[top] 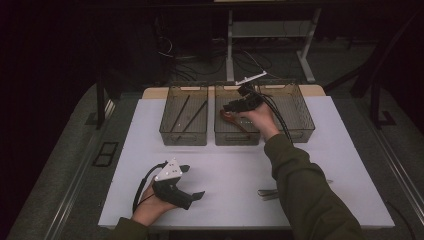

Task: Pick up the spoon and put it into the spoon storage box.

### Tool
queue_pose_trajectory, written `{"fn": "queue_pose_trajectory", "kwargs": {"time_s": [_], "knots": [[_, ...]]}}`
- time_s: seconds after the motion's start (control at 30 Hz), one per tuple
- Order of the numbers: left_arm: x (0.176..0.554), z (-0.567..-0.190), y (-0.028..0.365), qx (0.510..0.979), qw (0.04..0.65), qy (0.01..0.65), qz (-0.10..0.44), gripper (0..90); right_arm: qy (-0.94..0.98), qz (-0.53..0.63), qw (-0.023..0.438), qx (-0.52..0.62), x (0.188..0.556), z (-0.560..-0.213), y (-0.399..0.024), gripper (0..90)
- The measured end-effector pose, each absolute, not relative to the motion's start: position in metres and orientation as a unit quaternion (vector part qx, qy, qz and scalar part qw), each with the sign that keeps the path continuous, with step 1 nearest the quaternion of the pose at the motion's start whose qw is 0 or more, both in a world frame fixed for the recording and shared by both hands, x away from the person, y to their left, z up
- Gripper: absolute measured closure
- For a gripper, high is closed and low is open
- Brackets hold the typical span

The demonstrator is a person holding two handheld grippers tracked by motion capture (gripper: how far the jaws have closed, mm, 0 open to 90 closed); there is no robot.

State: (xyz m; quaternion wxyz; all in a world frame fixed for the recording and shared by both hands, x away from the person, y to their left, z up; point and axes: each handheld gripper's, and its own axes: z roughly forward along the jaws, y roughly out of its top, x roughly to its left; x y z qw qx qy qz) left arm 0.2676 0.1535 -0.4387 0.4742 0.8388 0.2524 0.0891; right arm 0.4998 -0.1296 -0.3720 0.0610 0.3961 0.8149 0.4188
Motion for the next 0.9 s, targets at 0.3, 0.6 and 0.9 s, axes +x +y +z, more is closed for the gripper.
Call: {"fn": "queue_pose_trajectory", "kwargs": {"time_s": [0.3,0.6,0.9], "knots": [[0.269,-0.439,0.155,0.838,0.475,0.254,0.092,0.0,0.804,0.448,0.060,0.386,0.476,-0.361,-0.150,52.2],[0.269,-0.439,0.154,0.835,0.478,0.258,0.088,0.0,0.809,0.462,0.055,0.358,0.455,-0.355,-0.161,46.1],[0.270,-0.440,0.156,0.835,0.478,0.259,0.083,0.0,0.810,0.465,0.070,0.352,0.431,-0.352,-0.176,37.3]]}}
